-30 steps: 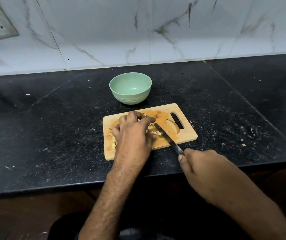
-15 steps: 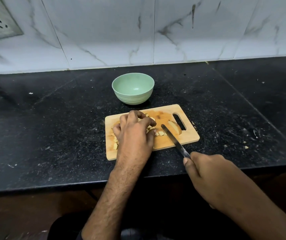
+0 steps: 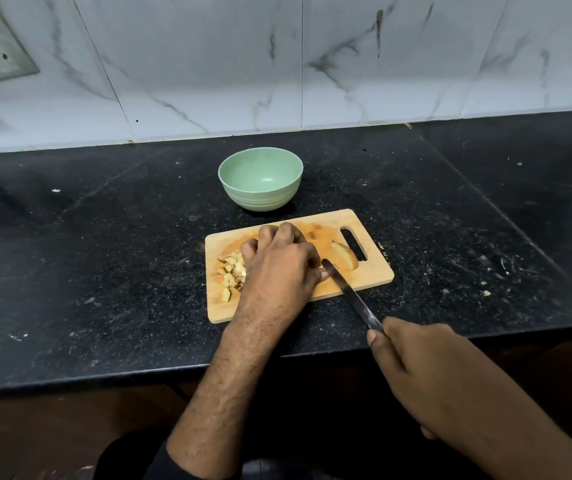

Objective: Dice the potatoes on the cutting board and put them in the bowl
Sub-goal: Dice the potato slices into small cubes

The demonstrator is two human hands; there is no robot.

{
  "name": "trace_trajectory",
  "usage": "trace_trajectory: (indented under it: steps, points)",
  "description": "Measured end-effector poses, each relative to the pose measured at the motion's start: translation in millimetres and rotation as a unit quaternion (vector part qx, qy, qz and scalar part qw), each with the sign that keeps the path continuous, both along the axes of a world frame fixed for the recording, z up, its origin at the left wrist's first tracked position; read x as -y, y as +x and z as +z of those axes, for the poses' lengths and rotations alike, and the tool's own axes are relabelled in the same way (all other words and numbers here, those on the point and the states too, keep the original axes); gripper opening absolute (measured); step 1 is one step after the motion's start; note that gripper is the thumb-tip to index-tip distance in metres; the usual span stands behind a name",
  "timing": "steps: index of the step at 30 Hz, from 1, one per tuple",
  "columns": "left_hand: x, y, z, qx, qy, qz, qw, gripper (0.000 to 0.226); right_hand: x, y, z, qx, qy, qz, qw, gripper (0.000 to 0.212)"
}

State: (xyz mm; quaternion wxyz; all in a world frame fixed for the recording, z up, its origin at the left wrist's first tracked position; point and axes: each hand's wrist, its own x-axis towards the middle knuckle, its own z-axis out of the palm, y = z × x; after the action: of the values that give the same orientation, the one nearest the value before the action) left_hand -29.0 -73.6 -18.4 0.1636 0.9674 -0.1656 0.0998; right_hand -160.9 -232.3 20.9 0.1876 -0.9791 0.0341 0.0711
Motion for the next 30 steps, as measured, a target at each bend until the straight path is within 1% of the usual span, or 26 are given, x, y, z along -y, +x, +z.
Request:
trace_trajectory:
  steps: [3, 6, 9, 13, 17, 20, 25, 30]
  points:
    - [-1, -4, -2, 0.004, -0.009, 0.014, 1.0, 0.03, -3, -1, 1, 0.001, 0.001, 0.003, 1.0, 0.038]
    - [-3, -8, -1, -0.021, -0.015, 0.015, 1.0, 0.029, -6, 1, 0, 0.005, 0.0, -0.003, 1.0, 0.037]
    - [-3, -8, 0, -0.027, -0.012, 0.018, 0.999, 0.025, -11, 5, -3, 0.016, -0.006, -0.007, 1.0, 0.036]
    - [-2, -10, 0, -0.023, -0.021, 0.024, 0.999, 0.03, -17, 9, -9, 0.032, -0.017, -0.013, 0.999, 0.036]
    - [0, -10, 0, -0.01, -0.025, 0.038, 0.999, 0.032, -14, 8, -7, 0.03, -0.022, -0.019, 0.999, 0.037]
    - [-1, -11, 0, -0.035, -0.03, 0.029, 0.999, 0.032, -12, 6, -5, 0.028, -0.019, -0.018, 0.999, 0.036]
    - [-2, -14, 4, -0.05, -0.025, 0.027, 0.998, 0.021, -15, 3, -4, 0.022, -0.019, -0.01, 1.0, 0.036]
    - [2, -17, 3, -0.043, -0.051, 0.041, 0.997, 0.012, -21, 5, -9, 0.017, -0.051, 0.011, 0.998, 0.03]
